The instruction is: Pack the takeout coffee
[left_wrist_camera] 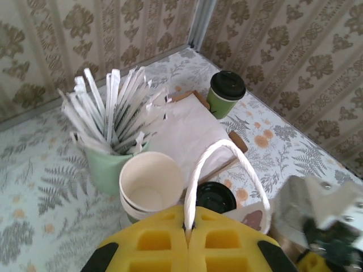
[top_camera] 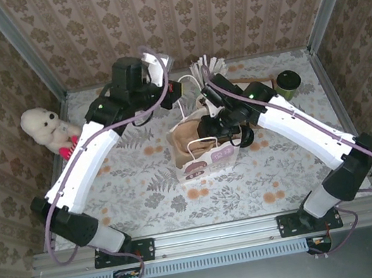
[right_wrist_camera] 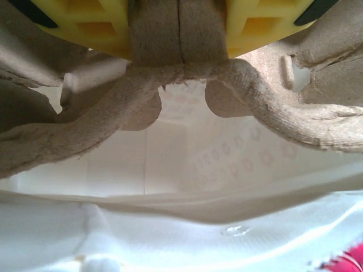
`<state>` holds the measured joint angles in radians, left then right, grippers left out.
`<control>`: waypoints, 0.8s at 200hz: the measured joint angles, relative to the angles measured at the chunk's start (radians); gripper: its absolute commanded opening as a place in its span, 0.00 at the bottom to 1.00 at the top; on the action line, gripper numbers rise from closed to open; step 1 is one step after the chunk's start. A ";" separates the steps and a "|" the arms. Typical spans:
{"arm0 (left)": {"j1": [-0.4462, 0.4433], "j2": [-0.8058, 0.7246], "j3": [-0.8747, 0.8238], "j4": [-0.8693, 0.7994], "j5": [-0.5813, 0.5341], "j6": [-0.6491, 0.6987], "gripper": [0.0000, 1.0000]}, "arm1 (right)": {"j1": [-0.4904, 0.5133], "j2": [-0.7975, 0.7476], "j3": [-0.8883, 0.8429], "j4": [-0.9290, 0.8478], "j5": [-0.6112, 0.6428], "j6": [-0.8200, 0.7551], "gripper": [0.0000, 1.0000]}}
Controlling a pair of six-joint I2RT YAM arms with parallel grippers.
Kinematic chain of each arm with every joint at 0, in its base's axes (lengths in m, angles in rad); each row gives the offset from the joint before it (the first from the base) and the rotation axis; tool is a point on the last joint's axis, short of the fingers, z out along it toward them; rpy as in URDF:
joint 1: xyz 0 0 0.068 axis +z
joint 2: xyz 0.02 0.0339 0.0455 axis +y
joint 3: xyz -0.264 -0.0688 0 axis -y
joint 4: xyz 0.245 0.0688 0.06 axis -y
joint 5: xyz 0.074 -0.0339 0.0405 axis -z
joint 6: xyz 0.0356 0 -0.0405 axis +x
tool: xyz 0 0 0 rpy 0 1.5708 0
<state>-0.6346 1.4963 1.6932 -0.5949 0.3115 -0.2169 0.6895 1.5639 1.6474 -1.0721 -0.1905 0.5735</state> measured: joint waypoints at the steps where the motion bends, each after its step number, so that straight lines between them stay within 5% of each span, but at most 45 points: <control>1: 0.000 -0.004 -0.003 0.000 -0.003 -0.005 0.00 | 0.000 0.002 0.002 -0.001 0.000 -0.001 0.34; 68: 0.014 -0.040 -0.046 0.005 -0.068 -0.144 0.00 | 0.021 0.156 0.145 -0.092 0.021 -0.028 0.34; 87: 0.035 -0.021 -0.045 0.011 -0.042 -0.152 0.24 | 0.026 0.161 0.154 -0.100 0.020 -0.028 0.34; 103: 0.062 -0.011 -0.046 0.018 0.019 -0.130 0.57 | 0.028 0.164 0.162 -0.107 0.016 -0.028 0.34; 118: 0.090 -0.034 -0.080 0.053 0.092 -0.085 0.73 | 0.028 0.165 0.167 -0.109 0.013 -0.028 0.34; 136: 0.129 -0.130 -0.206 0.112 0.146 -0.030 0.83 | 0.028 0.165 0.169 -0.116 0.013 -0.028 0.34; 160: 0.174 -0.307 -0.360 0.154 0.257 0.069 0.84 | 0.028 0.165 0.169 -0.115 0.013 -0.025 0.34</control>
<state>-0.4603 1.1889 1.3327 -0.4408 0.5682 -0.1474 0.7174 1.7290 1.8168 -1.1873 -0.1772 0.5484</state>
